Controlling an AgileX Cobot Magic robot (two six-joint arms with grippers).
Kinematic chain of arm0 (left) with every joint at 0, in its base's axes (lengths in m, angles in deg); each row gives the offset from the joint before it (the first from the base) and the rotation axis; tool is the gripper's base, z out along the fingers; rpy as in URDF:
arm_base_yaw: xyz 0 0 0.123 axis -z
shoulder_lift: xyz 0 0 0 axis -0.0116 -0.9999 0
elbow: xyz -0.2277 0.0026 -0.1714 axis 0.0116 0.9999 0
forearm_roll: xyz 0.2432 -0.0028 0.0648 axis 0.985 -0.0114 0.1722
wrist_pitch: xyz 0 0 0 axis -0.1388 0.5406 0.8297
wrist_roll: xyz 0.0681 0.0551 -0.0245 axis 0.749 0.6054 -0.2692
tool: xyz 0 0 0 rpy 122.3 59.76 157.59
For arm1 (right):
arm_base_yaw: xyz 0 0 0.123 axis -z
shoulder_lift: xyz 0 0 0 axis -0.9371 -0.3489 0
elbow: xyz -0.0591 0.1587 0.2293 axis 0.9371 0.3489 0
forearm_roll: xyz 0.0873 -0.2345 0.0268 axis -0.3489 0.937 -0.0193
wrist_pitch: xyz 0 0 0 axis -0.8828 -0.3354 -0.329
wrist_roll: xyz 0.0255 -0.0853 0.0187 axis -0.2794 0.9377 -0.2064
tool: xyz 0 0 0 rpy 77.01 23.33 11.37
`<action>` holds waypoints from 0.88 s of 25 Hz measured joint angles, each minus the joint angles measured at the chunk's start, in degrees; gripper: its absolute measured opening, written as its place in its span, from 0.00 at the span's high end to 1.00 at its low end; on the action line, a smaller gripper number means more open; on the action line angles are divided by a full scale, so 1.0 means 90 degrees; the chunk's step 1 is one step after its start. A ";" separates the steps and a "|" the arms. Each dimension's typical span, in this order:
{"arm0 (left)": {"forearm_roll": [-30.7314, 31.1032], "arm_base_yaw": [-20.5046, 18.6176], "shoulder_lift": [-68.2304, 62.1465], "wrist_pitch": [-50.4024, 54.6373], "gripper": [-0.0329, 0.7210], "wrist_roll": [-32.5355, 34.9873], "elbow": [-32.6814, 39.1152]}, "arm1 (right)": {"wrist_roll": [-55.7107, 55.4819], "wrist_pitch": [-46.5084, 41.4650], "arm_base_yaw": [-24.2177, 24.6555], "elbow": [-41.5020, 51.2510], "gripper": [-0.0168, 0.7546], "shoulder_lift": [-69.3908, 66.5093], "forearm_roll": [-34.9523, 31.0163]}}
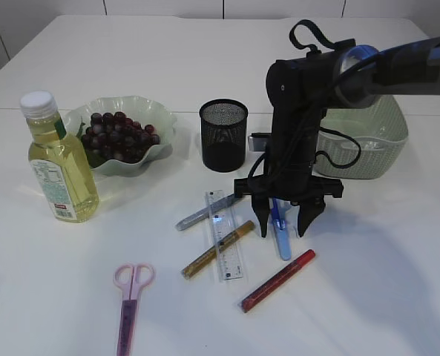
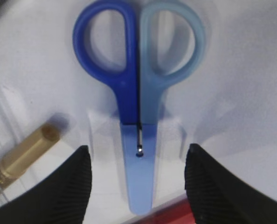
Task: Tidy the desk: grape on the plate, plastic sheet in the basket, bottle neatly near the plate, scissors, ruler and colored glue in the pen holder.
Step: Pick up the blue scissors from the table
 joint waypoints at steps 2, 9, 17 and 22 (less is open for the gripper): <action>0.0000 0.0000 0.0000 0.0000 0.35 0.0000 0.0000 | 0.0000 0.0000 0.0000 0.0000 0.34 -0.0009 0.0004; 0.0000 0.0000 0.0000 0.0000 0.35 0.0000 0.0000 | 0.0000 0.0031 0.0000 0.0000 0.34 -0.0037 0.0074; 0.0000 0.0000 0.0000 0.0000 0.35 0.0000 0.0000 | 0.0000 0.0078 0.0000 0.0000 0.34 -0.0040 0.0083; 0.0000 0.0000 0.0000 0.0000 0.35 0.0000 0.0000 | 0.0000 0.0083 0.0000 0.0000 0.34 -0.0040 0.0083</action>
